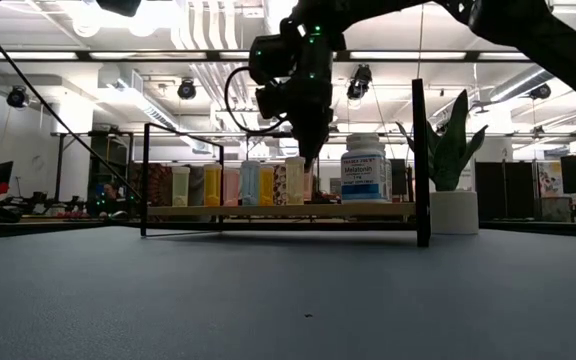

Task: Pick and place medicine bottles onto shelf by color
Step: Put the pink pill bottle on the shelf

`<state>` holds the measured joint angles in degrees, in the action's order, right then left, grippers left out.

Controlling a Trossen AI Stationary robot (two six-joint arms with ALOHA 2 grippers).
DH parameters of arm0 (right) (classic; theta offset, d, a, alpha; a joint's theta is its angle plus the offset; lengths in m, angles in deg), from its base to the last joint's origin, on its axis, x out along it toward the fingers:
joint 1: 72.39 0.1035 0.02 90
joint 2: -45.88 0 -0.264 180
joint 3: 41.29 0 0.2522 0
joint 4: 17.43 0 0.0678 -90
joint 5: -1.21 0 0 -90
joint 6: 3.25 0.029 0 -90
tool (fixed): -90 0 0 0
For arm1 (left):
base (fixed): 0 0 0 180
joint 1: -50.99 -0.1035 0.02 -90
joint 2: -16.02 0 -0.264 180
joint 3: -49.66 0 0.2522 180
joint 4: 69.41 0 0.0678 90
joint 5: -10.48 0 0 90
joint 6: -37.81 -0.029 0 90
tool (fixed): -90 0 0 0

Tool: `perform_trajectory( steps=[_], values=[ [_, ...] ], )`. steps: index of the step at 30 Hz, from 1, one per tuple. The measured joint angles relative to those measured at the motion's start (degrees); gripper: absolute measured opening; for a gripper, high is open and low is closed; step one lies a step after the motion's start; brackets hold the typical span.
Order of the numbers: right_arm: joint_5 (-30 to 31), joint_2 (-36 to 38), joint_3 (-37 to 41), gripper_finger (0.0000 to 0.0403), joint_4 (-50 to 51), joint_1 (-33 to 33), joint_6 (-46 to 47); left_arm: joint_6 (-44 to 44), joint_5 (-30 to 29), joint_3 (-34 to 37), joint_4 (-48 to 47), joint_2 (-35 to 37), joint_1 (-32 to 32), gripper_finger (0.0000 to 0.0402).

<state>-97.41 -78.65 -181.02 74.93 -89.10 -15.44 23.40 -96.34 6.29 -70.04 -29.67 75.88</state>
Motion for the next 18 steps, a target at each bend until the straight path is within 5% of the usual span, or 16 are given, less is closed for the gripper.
perform_trajectory(
  steps=[18],
  values=[
    [0.15, -0.05, 0.11, 0.0109, -1.49, -0.09, 1.88, 0.04, 0.00, 0.00, 0.00, 0.00, -0.02, 0.0212]
  ],
)
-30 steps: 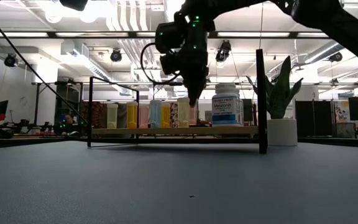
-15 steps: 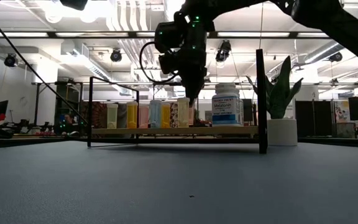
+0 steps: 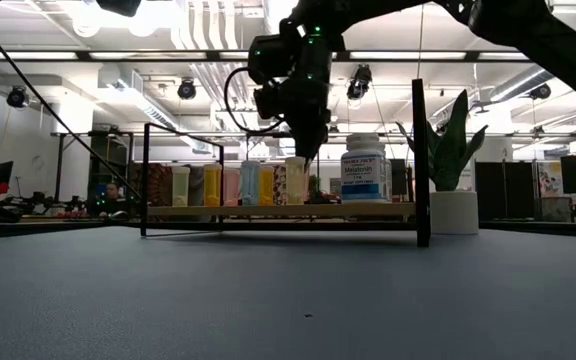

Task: Pick and place medicine bottles onto shelf by color
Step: Put the pink pill bottle on the shelf

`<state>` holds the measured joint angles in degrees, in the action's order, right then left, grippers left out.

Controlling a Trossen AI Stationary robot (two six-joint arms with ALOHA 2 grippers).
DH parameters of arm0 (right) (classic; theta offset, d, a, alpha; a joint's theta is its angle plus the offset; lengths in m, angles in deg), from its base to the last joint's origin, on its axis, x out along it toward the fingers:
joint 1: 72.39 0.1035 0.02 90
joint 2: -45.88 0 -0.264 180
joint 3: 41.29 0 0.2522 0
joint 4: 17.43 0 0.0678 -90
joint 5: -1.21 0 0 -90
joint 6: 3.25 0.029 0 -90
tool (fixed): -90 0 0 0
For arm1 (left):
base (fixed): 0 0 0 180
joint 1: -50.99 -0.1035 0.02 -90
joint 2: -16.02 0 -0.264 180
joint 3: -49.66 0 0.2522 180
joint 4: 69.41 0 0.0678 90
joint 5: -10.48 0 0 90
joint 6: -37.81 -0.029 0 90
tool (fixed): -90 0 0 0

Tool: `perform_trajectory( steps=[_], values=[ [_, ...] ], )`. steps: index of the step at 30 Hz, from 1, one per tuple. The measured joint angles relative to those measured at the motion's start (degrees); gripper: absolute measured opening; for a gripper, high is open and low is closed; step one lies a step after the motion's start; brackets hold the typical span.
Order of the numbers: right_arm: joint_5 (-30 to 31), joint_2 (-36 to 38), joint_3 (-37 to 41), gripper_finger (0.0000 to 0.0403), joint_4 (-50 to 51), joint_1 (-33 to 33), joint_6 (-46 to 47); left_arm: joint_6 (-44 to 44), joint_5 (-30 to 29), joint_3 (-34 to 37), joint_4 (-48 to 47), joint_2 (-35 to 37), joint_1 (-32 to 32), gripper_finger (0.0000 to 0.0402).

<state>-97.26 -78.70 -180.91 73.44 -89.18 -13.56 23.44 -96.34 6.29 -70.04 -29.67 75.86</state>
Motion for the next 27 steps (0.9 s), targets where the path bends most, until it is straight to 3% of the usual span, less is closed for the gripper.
perform_trajectory(
  steps=[18, 27],
  values=[
    [-0.11, -0.04, 2.64, 0.0112, 0.17, 0.00, 1.33, 0.02, 0.00, 0.00, 0.02, 0.00, 0.01, 0.0212],
    [-0.09, -0.06, 2.51, 0.0170, -0.48, 0.00, 1.74, 0.02, 0.00, 0.00, 0.02, 0.00, 0.00, 0.0212]
  ],
)
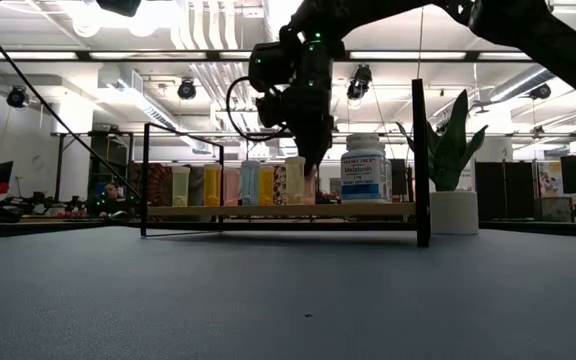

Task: Pick and place medicine bottles onto shelf by color
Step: Put the pink pill bottle on the shelf, then put the blue pill bottle on the shelf

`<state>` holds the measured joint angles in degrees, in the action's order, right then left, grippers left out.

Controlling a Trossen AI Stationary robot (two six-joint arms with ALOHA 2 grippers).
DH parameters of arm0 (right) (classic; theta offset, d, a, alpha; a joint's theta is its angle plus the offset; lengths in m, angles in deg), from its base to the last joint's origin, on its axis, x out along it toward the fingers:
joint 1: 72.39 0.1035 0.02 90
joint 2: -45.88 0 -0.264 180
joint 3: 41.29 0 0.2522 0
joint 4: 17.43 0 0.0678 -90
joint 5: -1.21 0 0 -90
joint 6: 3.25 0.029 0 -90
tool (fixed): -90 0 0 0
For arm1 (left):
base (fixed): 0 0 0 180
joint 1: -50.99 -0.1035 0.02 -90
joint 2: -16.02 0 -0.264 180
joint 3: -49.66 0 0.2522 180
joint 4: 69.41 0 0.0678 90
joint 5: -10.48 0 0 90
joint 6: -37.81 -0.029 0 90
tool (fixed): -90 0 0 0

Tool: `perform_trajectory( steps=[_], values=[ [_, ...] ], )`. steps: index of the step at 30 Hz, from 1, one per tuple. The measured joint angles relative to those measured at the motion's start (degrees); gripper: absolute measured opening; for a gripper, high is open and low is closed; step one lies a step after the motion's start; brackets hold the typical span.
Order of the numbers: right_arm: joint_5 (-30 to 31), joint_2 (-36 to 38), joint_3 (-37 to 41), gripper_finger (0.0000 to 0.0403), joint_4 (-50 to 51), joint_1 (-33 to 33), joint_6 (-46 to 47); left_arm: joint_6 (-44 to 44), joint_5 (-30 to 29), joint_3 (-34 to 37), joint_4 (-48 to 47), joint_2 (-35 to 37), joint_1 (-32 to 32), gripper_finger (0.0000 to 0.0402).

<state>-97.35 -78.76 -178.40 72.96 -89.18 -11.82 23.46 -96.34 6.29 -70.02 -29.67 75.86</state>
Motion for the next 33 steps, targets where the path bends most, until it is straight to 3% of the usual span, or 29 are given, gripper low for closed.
perform_trajectory(
  steps=[8, 23, 33],
  values=[
    [0.05, 0.71, -0.02, 0.0209, -0.03, 0.00, 0.00, 0.00, 0.00, 0.00, 0.00, 0.00, 0.00, 0.0212],
    [0.09, 4.69, -3.57, 0.0208, 1.06, 0.04, 3.11, 0.07, 0.00, 0.00, 0.29, 0.00, -0.01, 0.0212],
    [-0.44, 11.98, -4.74, 0.0205, 2.31, 2.64, 8.65, 0.04, 0.00, 0.00, 0.44, 0.00, 0.01, 0.0212]
  ],
)
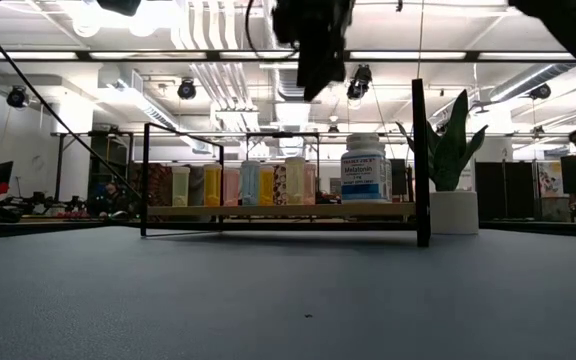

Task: Pick and place medicine bottles onto shelf by color
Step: Put the blue pill bottle on the shelf

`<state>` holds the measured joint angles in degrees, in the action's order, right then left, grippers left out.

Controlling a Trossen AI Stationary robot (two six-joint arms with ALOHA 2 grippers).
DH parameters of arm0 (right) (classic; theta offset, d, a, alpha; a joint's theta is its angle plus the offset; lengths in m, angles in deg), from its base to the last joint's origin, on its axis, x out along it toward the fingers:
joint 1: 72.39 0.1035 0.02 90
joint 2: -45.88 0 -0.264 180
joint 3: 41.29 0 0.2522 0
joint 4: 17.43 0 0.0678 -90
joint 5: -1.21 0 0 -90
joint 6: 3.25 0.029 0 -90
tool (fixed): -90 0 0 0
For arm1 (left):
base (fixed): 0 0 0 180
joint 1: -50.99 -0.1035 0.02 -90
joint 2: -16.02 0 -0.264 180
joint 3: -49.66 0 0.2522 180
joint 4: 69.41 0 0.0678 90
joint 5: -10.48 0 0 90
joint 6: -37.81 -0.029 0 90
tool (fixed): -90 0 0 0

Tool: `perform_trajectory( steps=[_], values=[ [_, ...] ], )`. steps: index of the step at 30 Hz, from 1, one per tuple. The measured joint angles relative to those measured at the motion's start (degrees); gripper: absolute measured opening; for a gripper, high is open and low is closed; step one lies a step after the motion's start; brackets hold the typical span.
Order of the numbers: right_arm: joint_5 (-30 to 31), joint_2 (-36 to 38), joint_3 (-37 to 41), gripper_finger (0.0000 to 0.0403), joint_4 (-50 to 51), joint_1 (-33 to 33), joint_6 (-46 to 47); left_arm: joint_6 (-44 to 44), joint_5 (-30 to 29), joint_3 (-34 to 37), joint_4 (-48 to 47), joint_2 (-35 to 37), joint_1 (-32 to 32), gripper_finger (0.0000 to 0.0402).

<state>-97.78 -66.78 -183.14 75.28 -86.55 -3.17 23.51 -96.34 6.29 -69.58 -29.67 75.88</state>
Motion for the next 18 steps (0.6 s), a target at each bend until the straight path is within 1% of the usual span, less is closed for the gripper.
perform_trajectory(
  steps=[5, 10, 11, 13, 16, 18],
  values=[
    [-0.02, 4.81, 0.36, 0.0205, 1.86, 3.87, 3.19, 0.04, 0.00, 0.00, 0.82, -0.02, 0.00, 0.0212],
    [0.08, 10.50, 3.84, 0.0205, -0.03, 10.82, 3.87, 0.10, 0.00, 0.00, 2.07, -0.02, 0.00, 0.0212],
    [0.46, 11.89, 5.59, 0.0205, -2.02, 12.62, 4.05, 0.11, 0.02, 0.00, 2.60, -0.02, -0.02, 0.0212],
    [3.48, 14.82, 10.77, 0.0205, -8.36, 16.83, 4.70, 0.22, 0.00, 0.00, 3.92, -0.14, -0.01, 0.0212],
    [9.81, 19.48, 21.83, 0.0205, -20.00, 23.08, 6.38, 0.34, 0.02, 0.00, 7.12, -1.05, 0.00, 0.0212],
    [11.81, 22.49, 29.61, 0.0205, -26.10, 26.74, 8.21, 0.36, 0.09, 0.00, 9.44, -2.14, 0.00, 0.0212]
  ],
)
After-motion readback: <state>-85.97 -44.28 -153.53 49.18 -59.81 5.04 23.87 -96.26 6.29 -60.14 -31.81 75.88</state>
